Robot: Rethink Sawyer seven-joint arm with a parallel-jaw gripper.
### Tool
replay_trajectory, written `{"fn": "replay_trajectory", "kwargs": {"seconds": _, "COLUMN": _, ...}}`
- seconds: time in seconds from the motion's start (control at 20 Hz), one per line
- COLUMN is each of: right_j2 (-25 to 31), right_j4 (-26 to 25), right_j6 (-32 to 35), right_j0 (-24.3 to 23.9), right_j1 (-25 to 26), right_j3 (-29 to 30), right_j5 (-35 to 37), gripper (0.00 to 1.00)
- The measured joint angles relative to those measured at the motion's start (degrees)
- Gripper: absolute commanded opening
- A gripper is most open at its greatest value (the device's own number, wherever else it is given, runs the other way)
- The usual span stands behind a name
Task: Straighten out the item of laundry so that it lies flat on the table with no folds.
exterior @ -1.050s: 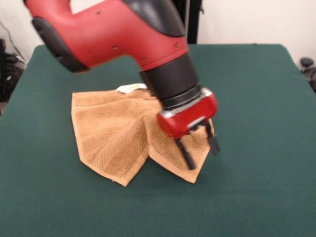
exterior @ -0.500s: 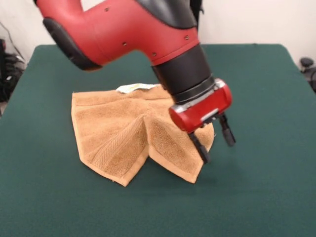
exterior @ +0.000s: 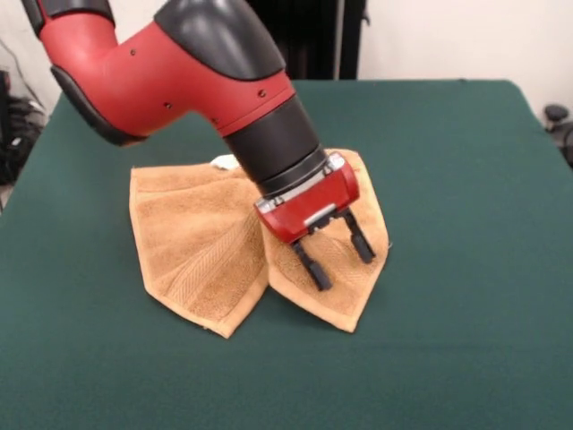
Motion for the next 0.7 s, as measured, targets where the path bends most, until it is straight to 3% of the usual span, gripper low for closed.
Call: {"fn": "replay_trajectory", "kwargs": {"seconds": 0.7, "right_j2": -0.1, "right_j4": -0.2, "right_j6": 0.0, "right_j0": 0.6, "right_j1": 0.4, "right_j3": 3.5, "right_j5": -0.7, "gripper": 1.0}}
